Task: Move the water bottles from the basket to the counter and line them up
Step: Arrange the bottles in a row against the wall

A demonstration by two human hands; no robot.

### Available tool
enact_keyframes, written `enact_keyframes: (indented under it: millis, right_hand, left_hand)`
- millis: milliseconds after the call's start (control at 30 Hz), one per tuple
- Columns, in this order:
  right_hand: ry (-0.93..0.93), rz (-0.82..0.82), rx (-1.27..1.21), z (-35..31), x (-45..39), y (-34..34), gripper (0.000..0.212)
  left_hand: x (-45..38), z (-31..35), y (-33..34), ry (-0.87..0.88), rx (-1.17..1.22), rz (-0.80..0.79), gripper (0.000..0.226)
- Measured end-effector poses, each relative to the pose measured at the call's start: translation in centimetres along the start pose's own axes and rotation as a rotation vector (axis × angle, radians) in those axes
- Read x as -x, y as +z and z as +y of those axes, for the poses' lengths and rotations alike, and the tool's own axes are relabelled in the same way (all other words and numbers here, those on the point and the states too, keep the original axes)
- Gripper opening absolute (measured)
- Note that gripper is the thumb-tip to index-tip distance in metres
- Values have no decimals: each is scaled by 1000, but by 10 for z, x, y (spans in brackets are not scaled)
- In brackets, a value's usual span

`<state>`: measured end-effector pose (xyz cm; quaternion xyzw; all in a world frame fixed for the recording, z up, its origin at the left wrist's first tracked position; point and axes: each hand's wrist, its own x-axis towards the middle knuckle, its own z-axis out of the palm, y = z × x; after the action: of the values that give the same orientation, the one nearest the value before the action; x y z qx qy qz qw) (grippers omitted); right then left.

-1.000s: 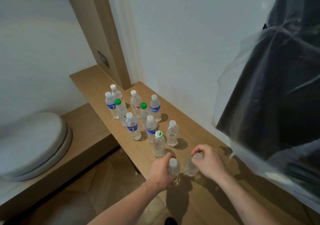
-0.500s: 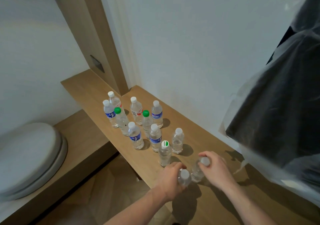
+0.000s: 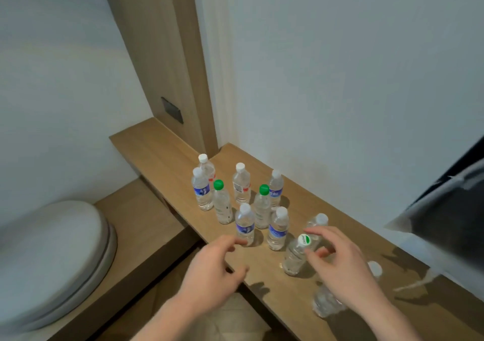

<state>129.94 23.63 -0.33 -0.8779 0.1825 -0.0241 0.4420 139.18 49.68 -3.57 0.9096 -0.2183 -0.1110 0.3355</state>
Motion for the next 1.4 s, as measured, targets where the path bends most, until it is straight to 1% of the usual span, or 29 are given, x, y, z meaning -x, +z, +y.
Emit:
enact_keyframes:
  millis: [167, 300, 500, 667, 800, 933, 1067, 1167, 1267, 1333, 1400]
  right_hand:
    - [-53, -67, 25, -49, -26, 50, 36]
    - [-90, -76, 58, -71, -52, 65, 36]
    - [-114, -53, 102, -92, -121, 68, 36]
    - [-102, -59, 184, -98, -187, 77, 42]
    - [-108, -109, 323, -92, -230, 92, 50]
    - [-82, -146, 409, -85, -256, 106, 55]
    - [-38, -170, 485, -87, -278, 121, 60]
    - [-23, -177, 556, -89, -293, 138, 63]
    - [29, -182, 618, -89, -308, 157, 68]
    - [59, -190, 662, -88, -315, 169, 66]
    - [81, -177, 707, -86, -321, 181, 64]
  left_hand:
    - [-21, -49, -75, -23, -2, 125, 42]
    - [-52, -68, -115, -32, -51, 171, 39]
    - [-124, -79, -156, -42, -152, 169, 40]
    - [-197, -96, -171, -82, -299, 88, 45]
    - [-255, -105, -170, -105, -375, 10, 45]
    - [-307, -115, -160, -141, -468, -127, 54]
    - [-352, -120, -144, -119, -628, -253, 60]
    - [-377, -130, -134, -70, -763, -334, 61]
    - [-395, -145, -126, 9, -823, -386, 60]
    - [-405, -152, -123, 100, -839, -402, 56]
    - [-415, -155, -122, 210, -871, -405, 47]
